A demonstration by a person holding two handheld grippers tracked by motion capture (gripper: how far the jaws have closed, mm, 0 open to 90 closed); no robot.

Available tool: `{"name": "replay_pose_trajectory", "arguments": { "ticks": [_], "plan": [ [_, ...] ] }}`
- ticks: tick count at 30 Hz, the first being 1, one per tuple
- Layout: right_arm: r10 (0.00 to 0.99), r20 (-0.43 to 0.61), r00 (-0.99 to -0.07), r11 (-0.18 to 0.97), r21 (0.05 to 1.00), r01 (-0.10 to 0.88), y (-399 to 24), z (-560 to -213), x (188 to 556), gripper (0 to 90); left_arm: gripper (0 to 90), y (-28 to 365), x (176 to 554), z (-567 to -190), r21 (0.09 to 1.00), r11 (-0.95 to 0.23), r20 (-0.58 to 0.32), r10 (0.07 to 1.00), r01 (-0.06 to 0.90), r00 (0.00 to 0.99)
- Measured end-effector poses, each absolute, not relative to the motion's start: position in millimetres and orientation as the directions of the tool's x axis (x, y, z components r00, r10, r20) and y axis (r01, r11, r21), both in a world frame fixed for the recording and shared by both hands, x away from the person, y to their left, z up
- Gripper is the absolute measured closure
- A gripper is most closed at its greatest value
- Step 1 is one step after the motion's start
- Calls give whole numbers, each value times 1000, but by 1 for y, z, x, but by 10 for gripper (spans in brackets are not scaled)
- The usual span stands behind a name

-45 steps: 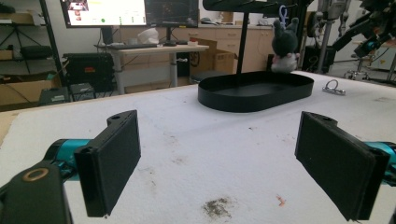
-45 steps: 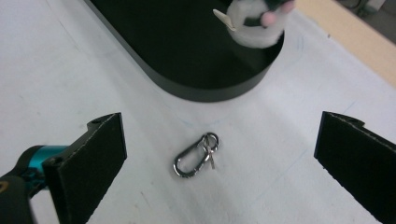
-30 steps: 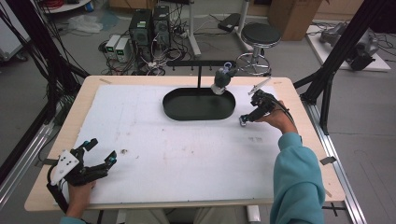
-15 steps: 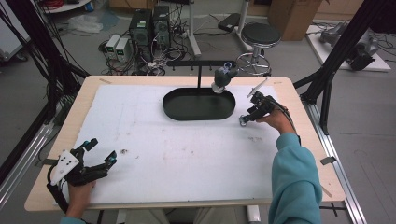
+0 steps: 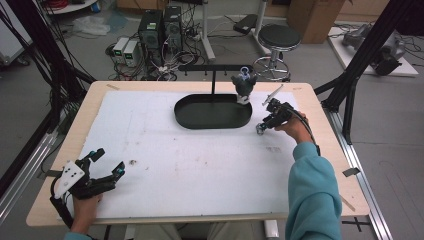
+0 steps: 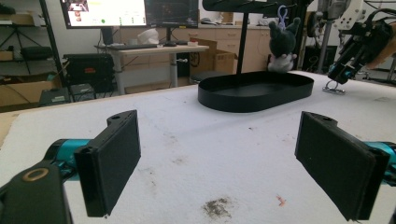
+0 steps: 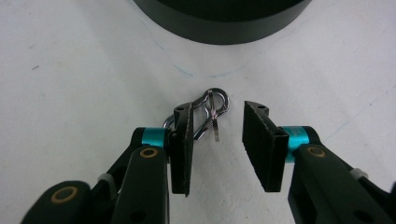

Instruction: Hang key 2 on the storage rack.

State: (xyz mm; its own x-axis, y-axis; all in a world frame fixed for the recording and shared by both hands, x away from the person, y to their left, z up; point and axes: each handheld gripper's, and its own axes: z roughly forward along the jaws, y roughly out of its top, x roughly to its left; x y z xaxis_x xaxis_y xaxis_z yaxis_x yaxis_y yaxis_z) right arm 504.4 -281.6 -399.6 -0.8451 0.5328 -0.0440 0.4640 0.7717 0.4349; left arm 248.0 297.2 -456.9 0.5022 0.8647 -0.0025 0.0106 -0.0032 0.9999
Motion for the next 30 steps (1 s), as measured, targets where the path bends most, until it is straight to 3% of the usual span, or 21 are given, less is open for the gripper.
{"name": "replay_pose_trajectory", "arguments": {
  "ticks": [11,30],
  "plan": [
    [506,-70,-859,796,420,435,-277,-401,504,767,146,297,248,-457,1000,-3,-3,865,11,502],
    [502,-80,-861,806,406,432,-276,-403,504,872,146,297,248,-457,1000,-2,-4,865,11,502]
  ]
}}
